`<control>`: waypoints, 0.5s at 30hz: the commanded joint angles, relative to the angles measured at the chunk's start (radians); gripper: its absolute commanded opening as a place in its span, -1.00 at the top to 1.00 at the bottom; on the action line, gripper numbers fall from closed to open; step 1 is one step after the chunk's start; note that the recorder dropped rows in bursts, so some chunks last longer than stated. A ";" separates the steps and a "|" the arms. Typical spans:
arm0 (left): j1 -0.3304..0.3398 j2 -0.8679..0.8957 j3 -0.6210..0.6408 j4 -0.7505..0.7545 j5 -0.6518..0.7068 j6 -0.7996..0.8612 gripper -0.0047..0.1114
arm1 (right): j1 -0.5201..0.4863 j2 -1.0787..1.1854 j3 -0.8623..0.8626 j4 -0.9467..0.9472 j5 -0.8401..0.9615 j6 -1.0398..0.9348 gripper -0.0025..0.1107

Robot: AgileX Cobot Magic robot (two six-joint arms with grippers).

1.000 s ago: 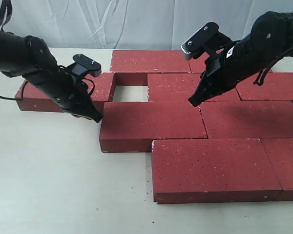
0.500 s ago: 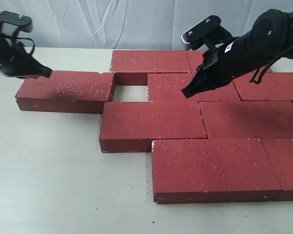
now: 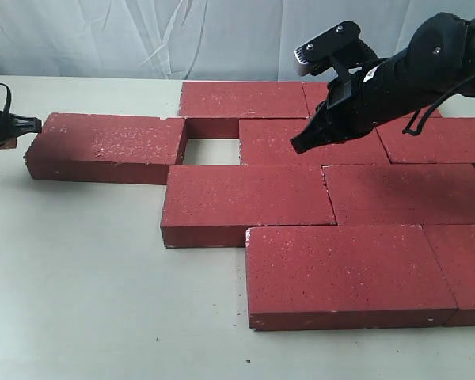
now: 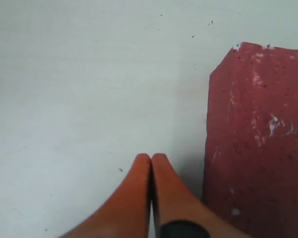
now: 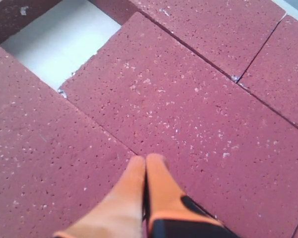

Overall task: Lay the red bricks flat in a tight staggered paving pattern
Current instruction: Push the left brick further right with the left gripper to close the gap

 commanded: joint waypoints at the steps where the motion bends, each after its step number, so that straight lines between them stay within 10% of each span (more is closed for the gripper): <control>1: 0.004 0.010 -0.001 -0.052 -0.004 -0.002 0.92 | -0.005 -0.007 0.004 0.007 -0.012 -0.005 0.97; 15: -0.051 0.011 -0.001 -0.064 0.056 0.048 0.92 | -0.005 -0.007 0.008 0.008 -0.022 -0.005 0.97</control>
